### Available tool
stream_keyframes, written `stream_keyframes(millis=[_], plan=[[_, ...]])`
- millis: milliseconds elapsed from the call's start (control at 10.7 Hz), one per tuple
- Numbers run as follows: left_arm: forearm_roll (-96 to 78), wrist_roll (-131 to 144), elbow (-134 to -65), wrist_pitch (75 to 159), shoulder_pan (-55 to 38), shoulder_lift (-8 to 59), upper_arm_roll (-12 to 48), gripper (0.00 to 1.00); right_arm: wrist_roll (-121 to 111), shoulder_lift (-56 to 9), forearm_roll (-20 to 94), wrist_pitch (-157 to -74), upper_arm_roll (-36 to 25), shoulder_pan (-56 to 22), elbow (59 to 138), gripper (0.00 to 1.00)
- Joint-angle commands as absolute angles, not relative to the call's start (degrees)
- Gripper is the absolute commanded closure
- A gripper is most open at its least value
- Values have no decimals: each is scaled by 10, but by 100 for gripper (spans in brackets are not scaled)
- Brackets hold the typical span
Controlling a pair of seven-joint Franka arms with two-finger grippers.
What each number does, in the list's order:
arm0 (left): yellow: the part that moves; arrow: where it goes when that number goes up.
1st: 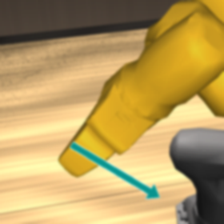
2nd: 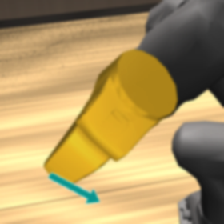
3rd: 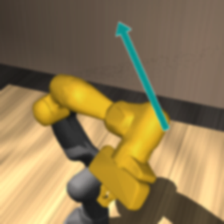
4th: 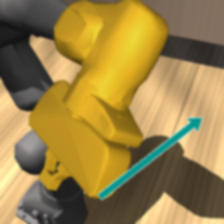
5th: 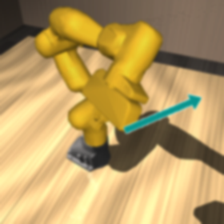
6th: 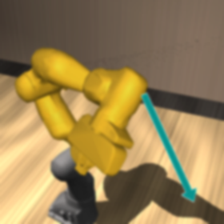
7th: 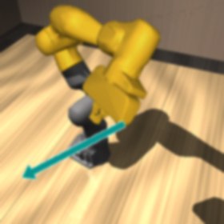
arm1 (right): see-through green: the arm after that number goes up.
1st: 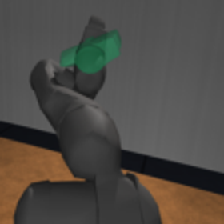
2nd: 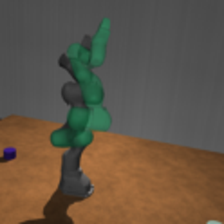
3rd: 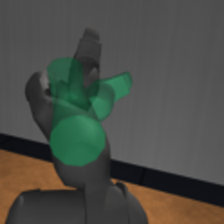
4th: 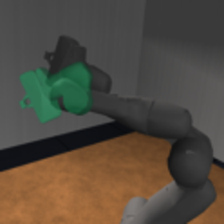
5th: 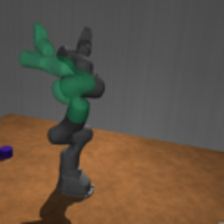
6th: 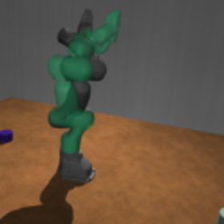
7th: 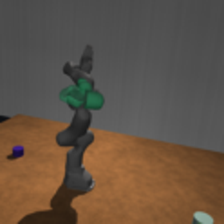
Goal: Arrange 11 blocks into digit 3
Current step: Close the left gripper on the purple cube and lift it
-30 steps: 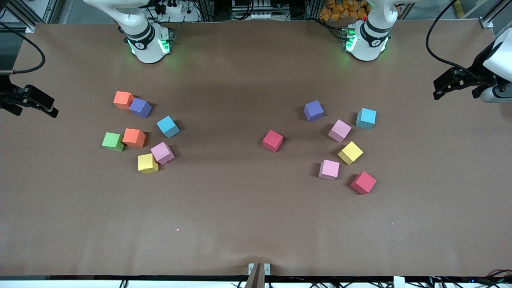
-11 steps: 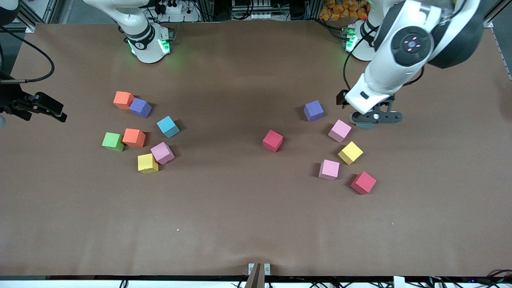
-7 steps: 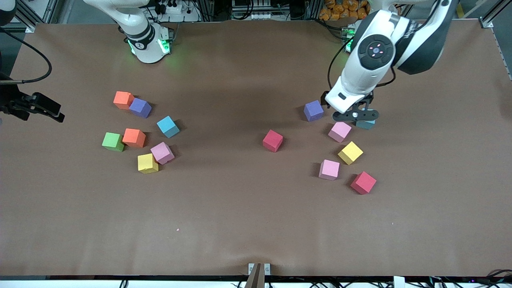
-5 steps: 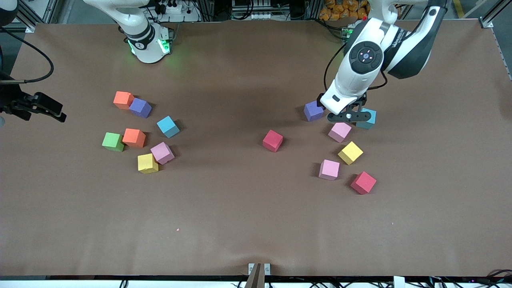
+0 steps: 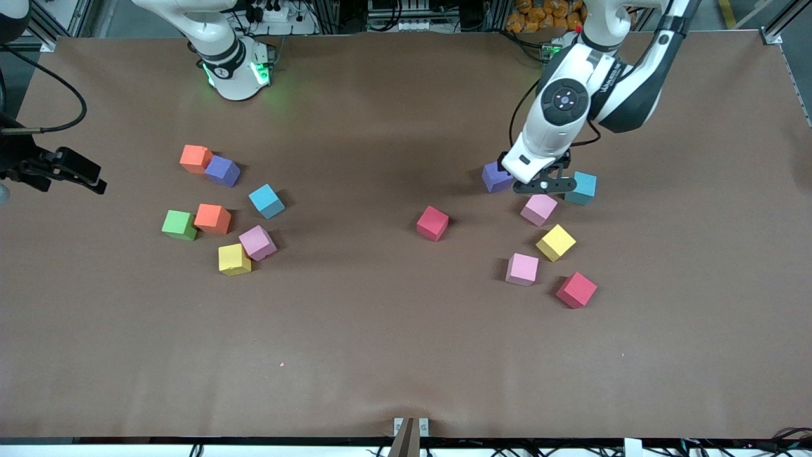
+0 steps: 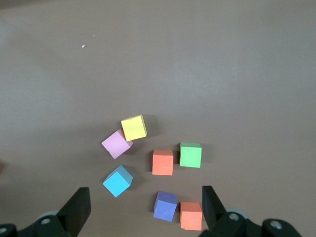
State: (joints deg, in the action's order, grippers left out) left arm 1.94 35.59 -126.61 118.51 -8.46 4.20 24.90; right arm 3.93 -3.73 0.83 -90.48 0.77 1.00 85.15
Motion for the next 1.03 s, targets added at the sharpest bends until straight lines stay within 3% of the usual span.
stream_keyframes(millis=[0, 374, 935], plan=[[17, 388, -1278, 1213, -102, 65, 248, 0, 43, -47, 11, -897, 10, 11, 845, 0], [17, 431, -1331, 1305, -103, 88, 249, 0, 44, -62, 11, -897, 11, -1, 844, 0], [16, 487, -1332, 1352, -117, 140, 249, 0, 43, -54, -10, -895, 7, 4, 840, 0]])
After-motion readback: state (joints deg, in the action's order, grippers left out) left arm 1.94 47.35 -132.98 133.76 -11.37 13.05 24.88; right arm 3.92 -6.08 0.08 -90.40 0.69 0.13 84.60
